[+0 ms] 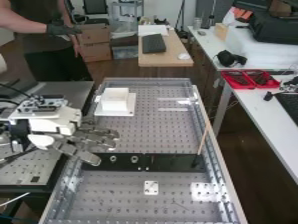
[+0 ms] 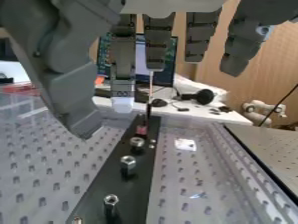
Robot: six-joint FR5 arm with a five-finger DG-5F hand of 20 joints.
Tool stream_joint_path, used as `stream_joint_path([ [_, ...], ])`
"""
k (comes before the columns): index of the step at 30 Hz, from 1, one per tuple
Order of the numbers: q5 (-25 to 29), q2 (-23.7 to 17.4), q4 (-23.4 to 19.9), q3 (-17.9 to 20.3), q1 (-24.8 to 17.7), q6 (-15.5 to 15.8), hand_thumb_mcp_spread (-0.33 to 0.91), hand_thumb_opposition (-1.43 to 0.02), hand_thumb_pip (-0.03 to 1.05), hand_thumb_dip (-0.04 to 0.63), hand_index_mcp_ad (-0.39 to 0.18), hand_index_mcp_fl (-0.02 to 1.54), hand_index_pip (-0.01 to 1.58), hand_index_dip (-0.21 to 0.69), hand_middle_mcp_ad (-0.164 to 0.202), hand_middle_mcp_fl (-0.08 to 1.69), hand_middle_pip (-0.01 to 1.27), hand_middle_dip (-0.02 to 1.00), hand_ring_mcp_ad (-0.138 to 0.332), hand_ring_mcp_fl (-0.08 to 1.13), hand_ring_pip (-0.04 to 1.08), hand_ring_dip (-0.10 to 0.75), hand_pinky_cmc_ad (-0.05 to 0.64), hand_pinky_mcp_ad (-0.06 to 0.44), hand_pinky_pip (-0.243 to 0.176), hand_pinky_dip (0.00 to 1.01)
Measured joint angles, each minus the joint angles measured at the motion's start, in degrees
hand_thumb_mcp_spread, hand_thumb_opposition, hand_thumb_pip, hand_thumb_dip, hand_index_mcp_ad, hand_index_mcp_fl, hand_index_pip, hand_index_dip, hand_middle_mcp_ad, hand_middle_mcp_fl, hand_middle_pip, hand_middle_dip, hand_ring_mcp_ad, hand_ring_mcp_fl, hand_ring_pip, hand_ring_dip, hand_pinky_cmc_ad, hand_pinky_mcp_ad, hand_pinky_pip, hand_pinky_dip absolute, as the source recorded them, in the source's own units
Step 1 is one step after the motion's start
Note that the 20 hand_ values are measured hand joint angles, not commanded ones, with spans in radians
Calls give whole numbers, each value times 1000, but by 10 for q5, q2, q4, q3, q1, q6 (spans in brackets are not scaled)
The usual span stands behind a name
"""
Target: Grab the smaller nut and place it in the white container
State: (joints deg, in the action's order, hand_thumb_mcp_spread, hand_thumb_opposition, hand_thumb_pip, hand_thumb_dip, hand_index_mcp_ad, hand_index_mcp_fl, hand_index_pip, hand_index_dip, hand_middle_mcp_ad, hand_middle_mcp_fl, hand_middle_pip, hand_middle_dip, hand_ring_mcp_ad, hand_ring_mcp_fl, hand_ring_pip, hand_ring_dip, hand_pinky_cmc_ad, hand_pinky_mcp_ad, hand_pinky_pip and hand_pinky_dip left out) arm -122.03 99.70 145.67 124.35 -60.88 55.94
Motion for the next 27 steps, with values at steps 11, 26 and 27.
stream_joint_path([
  [11, -13, 21, 6, -8, 5, 28, 382, -853, 789, 241, -86, -10, 1470, 222, 24, 51, 136, 222, 127, 0, 82, 101, 394, 312, -59, 183],
  [26, -14, 44, 12, -15, -2, 40, 403, -860, 771, 251, -101, -5, 1482, 267, 24, 54, 136, 222, 126, 0, 82, 101, 380, 293, -42, 183],
  [27, -12, 45, 12, -15, -2, 40, 401, -860, 771, 251, -101, -10, 1484, 269, 24, 51, 136, 222, 126, 0, 82, 101, 380, 293, -42, 183],
])
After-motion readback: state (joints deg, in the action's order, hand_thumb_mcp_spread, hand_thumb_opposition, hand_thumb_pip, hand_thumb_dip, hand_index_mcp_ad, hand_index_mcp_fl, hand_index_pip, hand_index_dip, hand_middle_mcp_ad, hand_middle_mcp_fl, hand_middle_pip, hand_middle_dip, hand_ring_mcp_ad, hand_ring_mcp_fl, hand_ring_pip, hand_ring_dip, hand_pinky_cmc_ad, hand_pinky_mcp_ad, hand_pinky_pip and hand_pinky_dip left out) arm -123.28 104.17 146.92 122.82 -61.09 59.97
